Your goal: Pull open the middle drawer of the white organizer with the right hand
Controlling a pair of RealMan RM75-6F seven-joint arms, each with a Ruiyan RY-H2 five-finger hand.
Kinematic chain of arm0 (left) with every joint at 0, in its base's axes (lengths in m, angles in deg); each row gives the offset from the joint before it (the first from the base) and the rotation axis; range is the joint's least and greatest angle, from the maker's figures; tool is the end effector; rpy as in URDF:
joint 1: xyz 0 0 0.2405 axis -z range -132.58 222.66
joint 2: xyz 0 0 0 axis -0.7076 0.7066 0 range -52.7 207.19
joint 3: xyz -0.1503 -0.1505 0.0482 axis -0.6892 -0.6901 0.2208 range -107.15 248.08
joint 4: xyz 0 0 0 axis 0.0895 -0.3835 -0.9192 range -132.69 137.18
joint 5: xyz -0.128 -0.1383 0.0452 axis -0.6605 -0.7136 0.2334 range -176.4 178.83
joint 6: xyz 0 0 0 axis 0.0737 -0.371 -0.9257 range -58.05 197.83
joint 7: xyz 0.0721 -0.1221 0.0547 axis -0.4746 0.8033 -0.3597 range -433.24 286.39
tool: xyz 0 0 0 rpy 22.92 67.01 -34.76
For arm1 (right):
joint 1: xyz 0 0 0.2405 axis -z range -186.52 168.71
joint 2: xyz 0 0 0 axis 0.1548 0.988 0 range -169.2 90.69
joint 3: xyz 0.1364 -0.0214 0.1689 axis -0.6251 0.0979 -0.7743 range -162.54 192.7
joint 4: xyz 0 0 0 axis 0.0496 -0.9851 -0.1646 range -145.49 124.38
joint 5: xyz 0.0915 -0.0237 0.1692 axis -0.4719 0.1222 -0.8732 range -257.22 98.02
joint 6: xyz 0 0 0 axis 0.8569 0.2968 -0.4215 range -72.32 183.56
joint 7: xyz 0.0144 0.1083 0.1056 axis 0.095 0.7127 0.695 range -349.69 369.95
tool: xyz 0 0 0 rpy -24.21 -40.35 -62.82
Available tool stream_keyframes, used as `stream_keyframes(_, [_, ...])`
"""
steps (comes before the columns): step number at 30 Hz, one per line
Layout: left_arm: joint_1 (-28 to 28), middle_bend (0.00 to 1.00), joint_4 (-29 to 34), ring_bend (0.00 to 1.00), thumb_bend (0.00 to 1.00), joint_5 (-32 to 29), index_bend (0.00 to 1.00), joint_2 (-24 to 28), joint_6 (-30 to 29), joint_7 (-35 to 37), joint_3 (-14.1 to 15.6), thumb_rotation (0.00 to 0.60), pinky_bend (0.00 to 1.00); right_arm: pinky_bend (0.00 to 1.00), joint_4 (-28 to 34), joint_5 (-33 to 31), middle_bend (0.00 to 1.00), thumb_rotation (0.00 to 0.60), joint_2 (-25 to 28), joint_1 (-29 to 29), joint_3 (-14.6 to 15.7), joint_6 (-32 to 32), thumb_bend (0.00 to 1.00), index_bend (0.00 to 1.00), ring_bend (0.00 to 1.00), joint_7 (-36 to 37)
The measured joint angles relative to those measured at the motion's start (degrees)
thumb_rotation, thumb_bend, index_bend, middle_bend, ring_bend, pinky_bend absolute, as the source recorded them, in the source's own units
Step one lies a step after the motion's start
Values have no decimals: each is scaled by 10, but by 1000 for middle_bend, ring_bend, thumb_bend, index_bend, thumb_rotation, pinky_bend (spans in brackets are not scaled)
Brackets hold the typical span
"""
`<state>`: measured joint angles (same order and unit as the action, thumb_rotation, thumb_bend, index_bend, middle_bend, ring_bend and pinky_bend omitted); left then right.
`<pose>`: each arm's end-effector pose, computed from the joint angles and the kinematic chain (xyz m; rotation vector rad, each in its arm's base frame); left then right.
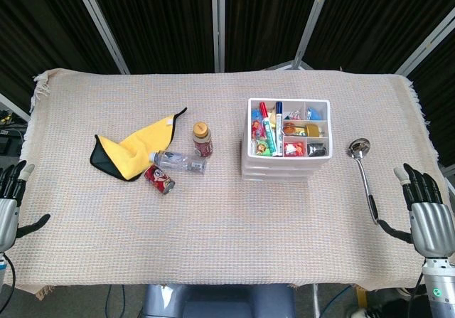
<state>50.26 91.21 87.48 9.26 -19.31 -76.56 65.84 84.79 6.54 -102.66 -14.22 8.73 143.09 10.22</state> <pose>-0.2668 0.1920 0.1578 -1.3424 -0.7889 -0.9415 -0.2521 -0.1970 0.1711 1.3247 -0.8532 1.0158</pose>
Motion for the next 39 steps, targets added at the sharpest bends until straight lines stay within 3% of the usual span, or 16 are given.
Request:
stream_keyframes(24, [1, 0, -1, 0, 40, 0, 0, 0, 0, 4, 0, 600, 0, 14, 10, 6, 24, 600, 6, 1, 4, -2, 20, 19, 13, 12])
stream_keyframes(26, [0, 0, 1, 0, 39, 3, 0, 1, -3, 2, 0, 600, 0, 140, 10, 9, 142, 600, 6, 1, 4, 1, 24, 63, 133, 15])
stream_keyframes(28, [-1, 0, 3, 0, 39, 4, 0, 1, -5, 1, 0, 600, 0, 356, 10, 9, 363, 600, 5, 3, 3, 6, 33, 109, 380, 16])
stream_keyframes(30, [-2, 0, 3, 0, 40, 3, 0, 1, -6, 0, 1, 600, 0, 456, 12, 9, 517, 600, 4, 4, 1, 11, 42, 131, 537, 21])
stream_keyframes(34, [-3, 0, 3, 0, 40, 1, 0, 3, -7, 6, -1, 600, 0, 563, 24, 14, 725, 600, 5, 5, 3, 12, 63, 144, 729, 44])
stream_keyframes(39, [-5, 0, 4, 0, 40, 0, 0, 6, -12, 13, -3, 600, 0, 592, 56, 24, 802, 600, 9, 3, 10, 3, 119, 147, 803, 73])
